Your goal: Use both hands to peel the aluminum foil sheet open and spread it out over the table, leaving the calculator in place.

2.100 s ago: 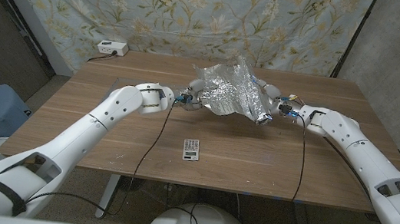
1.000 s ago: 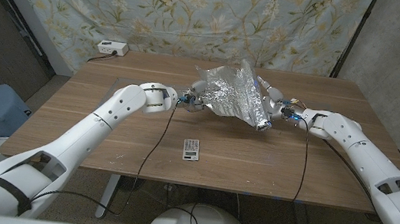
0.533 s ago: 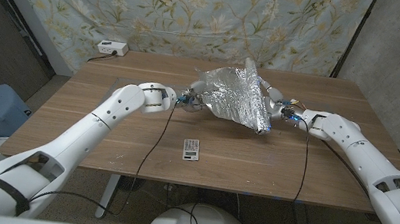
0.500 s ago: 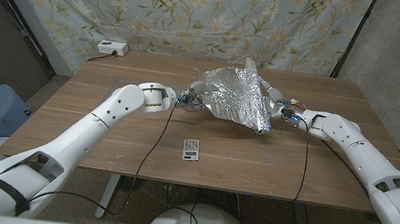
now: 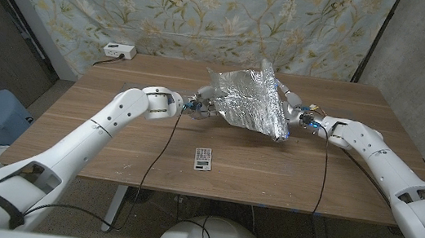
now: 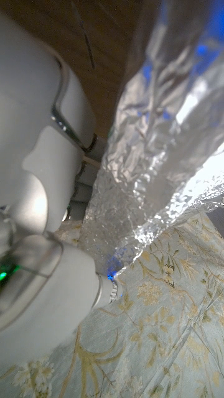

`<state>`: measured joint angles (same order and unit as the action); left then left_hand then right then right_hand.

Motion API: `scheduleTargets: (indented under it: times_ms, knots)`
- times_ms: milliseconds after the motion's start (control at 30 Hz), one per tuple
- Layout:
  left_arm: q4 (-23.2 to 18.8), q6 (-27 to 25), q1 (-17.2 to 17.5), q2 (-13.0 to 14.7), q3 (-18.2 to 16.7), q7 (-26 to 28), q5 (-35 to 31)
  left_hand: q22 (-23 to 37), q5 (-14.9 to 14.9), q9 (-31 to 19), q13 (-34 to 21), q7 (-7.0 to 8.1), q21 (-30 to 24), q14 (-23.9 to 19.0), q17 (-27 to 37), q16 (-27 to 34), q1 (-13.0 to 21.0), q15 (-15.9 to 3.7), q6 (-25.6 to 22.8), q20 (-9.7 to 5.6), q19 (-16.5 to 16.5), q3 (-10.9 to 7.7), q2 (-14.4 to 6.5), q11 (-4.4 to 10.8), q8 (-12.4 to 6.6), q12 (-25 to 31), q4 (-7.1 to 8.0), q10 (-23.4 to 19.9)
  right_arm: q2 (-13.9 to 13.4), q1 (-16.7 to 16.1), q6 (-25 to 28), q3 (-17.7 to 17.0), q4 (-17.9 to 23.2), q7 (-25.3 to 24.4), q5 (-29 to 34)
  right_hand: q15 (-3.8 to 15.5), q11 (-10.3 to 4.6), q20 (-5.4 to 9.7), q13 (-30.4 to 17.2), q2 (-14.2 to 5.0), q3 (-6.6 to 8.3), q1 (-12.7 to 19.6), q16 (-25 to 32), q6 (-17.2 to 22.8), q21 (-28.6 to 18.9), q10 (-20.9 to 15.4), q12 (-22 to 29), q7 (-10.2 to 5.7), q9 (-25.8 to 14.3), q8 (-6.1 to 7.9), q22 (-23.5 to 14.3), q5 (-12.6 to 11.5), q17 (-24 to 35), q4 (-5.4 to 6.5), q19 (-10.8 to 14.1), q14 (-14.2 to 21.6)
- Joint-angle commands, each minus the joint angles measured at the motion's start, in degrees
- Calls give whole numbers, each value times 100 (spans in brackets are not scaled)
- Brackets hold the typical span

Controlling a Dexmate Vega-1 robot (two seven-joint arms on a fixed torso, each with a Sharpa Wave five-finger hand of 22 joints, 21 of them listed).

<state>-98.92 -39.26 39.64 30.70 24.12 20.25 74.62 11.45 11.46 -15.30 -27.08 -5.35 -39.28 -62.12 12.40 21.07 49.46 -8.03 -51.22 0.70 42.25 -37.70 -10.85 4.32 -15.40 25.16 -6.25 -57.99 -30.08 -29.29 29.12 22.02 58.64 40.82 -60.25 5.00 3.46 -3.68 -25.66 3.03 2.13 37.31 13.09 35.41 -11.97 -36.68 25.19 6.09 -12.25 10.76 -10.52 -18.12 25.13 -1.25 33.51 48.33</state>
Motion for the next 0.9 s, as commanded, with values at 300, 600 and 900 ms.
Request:
scheduleTargets:
  times_ms: [300, 600, 900]
  knots:
    - [-5, -32, 46, 112, -57, 118, 129, 14, -21, -30, -8, -154, -73, -31, 13, -4, 16, -22, -152, -9, -49, -50, -6, 128, 24, 9, 19, -79, 63, 127, 20, 12, -207, -28, 83, -58, 81, -73, -42, 66, -136, -144, -8, -118, -18, 51, -49, 76, 7, 19, -31, -109, 18, 85, 14, -41]
    - [162, 0, -6, 152, -39, -325, 151, -5, -28, 14, 43, -102, -111, 208, -15, -126, -268, 95, 32, 59, -171, 137, 220, 12, 181, -164, 79, 171, 85, 148, 18, 27, -223, -7, 119, -62, 70, -86, -58, 29, -155, -163, -4, -122, -18, 54, -55, 69, 9, 38, -31, -158, 26, 111, 5, -62]
    - [450, -47, -174, 133, 65, -801, 72, -48, -41, 155, 172, -196, -36, 752, -43, -376, -885, 413, 958, 303, -535, 567, 582, -385, 499, -730, 122, 1067, 82, 149, 18, 43, -205, 6, 152, -64, 79, -110, -73, 5, -172, -159, -1, -114, -18, 53, -59, 57, 11, 56, -31, -202, 31, 122, -2, -80]
